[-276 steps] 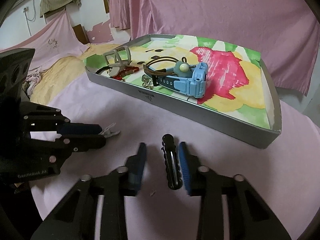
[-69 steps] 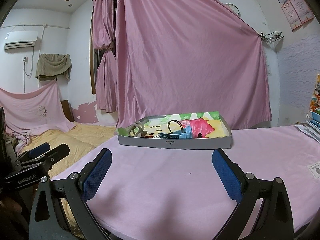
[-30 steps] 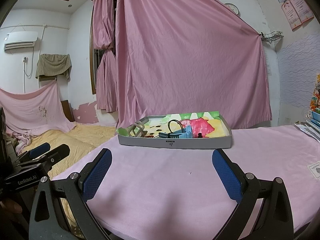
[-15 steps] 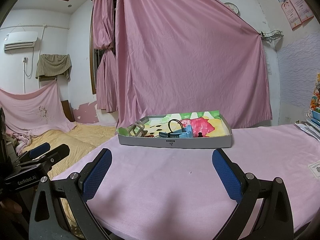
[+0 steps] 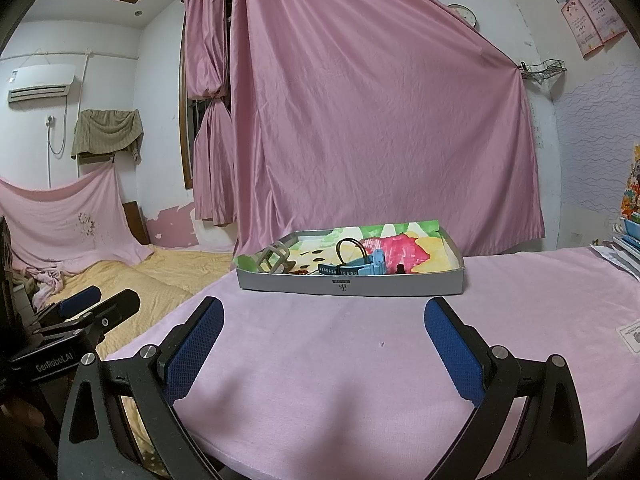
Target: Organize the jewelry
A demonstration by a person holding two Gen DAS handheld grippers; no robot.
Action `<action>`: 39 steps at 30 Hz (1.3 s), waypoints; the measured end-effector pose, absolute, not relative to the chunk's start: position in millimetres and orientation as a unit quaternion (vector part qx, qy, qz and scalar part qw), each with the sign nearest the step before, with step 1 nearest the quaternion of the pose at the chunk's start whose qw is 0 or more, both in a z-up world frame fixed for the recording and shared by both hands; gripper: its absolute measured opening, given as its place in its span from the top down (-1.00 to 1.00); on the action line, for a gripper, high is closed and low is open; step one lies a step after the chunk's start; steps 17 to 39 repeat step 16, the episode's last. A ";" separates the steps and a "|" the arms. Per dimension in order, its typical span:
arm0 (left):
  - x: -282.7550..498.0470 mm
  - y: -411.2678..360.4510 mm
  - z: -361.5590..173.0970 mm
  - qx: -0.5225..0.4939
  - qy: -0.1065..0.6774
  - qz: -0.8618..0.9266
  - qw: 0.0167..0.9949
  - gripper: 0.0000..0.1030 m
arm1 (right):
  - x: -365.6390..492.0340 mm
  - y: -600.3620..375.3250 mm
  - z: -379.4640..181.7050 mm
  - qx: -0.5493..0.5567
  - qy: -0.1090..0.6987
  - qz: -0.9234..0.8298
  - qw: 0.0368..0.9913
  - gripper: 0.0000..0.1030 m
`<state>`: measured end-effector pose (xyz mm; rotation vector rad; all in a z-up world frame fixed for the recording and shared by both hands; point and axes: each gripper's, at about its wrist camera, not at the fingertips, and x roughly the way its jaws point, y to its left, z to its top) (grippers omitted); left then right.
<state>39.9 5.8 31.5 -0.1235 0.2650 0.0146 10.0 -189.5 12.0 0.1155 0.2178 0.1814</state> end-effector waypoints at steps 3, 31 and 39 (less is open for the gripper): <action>40.0 5.7 31.4 -0.062 0.132 0.007 0.989 -0.99 | 10.4 -189.5 12.1 0.057 0.109 0.090 0.988 -0.92; 39.2 -1.7 33.7 -0.054 0.122 0.012 0.991 -0.99 | 7.5 -189.1 9.1 0.063 0.114 0.093 0.987 -0.92; 39.2 -1.7 33.7 -0.054 0.122 0.012 0.991 -0.99 | 7.5 -189.1 9.1 0.063 0.114 0.093 0.987 -0.92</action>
